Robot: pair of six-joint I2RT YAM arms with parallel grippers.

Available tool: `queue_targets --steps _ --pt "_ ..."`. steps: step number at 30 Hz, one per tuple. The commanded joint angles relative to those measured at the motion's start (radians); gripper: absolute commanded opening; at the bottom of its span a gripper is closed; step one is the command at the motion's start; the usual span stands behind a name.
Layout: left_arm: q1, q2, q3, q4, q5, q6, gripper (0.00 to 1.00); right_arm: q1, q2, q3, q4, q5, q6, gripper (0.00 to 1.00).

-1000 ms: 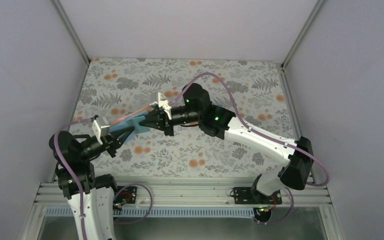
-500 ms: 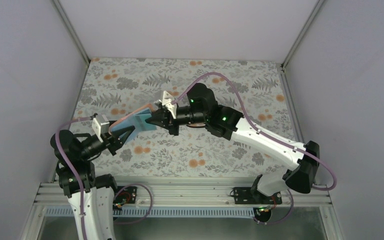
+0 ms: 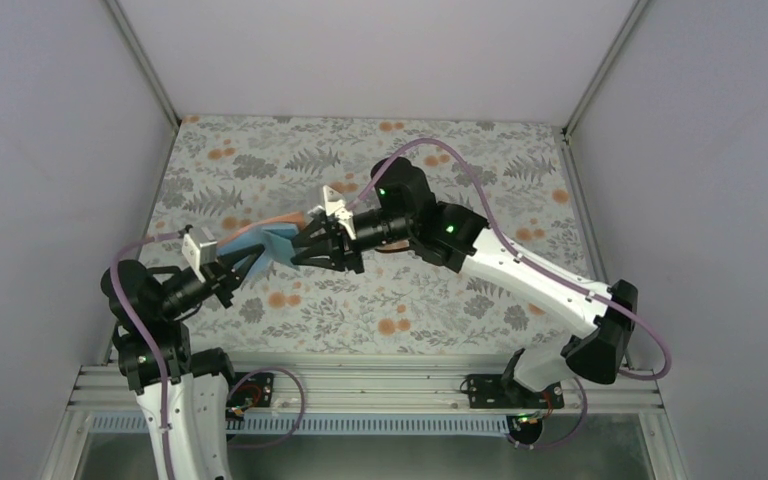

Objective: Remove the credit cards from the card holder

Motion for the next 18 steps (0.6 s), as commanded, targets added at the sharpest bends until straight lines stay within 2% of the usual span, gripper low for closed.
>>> queue_targets --steps 1,5,11,14,18 --pt "0.003 -0.014 -0.003 0.059 -0.019 -0.037 0.02 0.005 0.041 0.01 0.06 -0.069 0.03 0.29" --pt "0.003 -0.02 -0.006 0.058 -0.016 -0.046 0.02 0.008 0.05 0.009 0.12 -0.041 0.069 0.23" --pt "0.003 -0.025 -0.018 0.07 -0.017 -0.059 0.02 0.039 0.063 -0.022 0.2 -0.005 0.097 0.21" --pt "0.003 -0.022 -0.022 0.089 -0.016 -0.081 0.02 0.071 0.099 0.001 0.188 -0.079 0.075 0.32" --pt "0.003 -0.027 -0.023 0.088 -0.016 -0.075 0.02 0.089 0.105 0.002 0.177 -0.029 0.063 0.45"
